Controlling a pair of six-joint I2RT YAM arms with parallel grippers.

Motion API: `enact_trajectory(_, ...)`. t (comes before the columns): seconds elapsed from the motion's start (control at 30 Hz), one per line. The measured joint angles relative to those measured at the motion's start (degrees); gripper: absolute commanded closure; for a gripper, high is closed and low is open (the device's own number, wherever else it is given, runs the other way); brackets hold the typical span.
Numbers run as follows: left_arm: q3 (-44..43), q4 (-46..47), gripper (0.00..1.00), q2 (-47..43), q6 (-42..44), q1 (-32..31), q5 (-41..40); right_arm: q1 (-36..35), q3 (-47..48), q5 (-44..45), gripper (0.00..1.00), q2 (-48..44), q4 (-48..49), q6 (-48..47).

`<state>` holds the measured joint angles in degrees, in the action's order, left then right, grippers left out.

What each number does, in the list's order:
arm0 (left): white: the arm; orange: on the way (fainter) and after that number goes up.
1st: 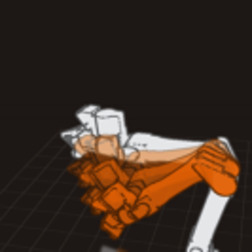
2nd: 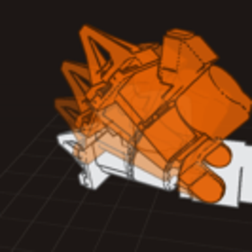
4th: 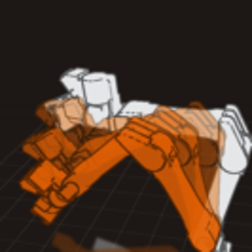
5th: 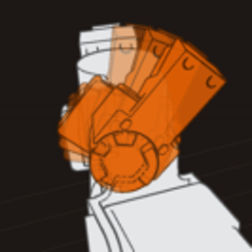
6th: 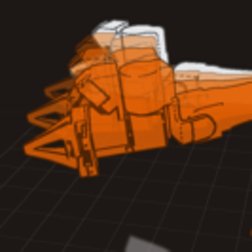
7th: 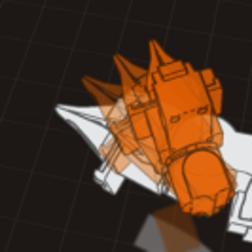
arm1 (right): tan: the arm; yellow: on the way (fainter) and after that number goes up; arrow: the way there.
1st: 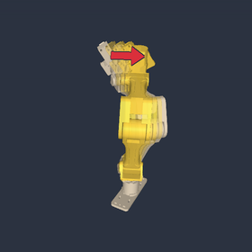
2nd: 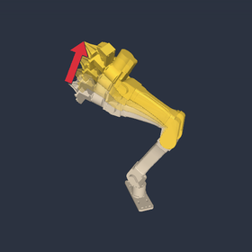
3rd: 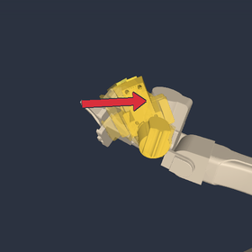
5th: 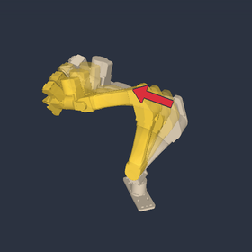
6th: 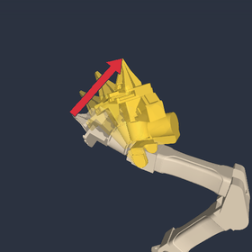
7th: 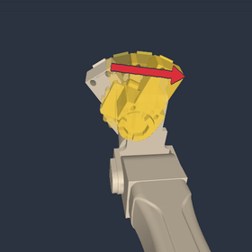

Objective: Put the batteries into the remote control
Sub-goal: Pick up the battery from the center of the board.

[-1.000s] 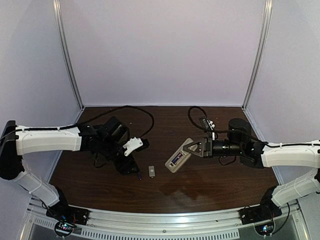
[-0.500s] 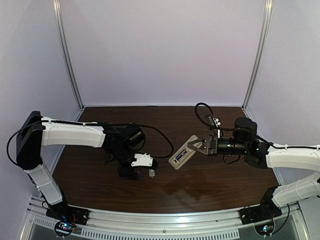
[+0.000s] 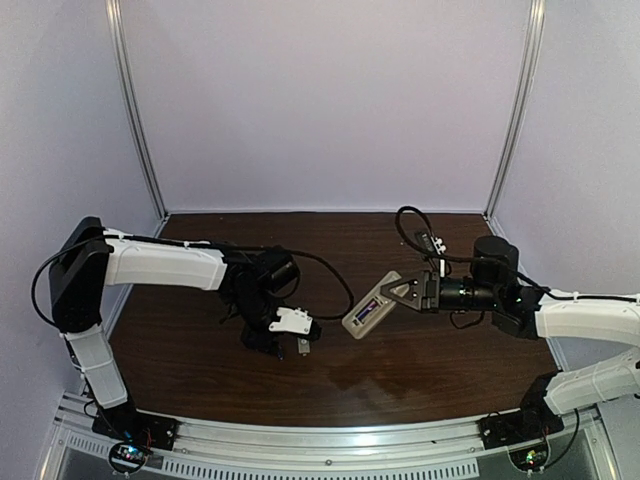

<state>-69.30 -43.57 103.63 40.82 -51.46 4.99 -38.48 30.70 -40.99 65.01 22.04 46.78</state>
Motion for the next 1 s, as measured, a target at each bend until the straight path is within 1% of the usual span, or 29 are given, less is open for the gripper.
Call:
enact_trajectory(0.33,-0.61,0.13,0.47,2.75,1.33,-0.02,0.15,0.44,-0.76,-0.44,1.0,-0.15,0.02,0.35)
enact_trajectory(0.47,-0.79,0.17,0.52,3.43,1.51,-0.13,0.17,0.7,-0.76,-0.61,1.0,-0.15,0.02,0.37)
enact_trajectory(0.67,-0.79,0.24,0.64,3.56,1.68,-0.37,0.44,1.01,-0.76,-0.66,1.0,-0.15,0.02,0.39)
enact_trajectory(1.0,-0.28,1.62,0.7,3.76,1.18,-0.79,0.42,1.03,-0.87,-0.63,1.0,-0.2,-0.11,0.76)
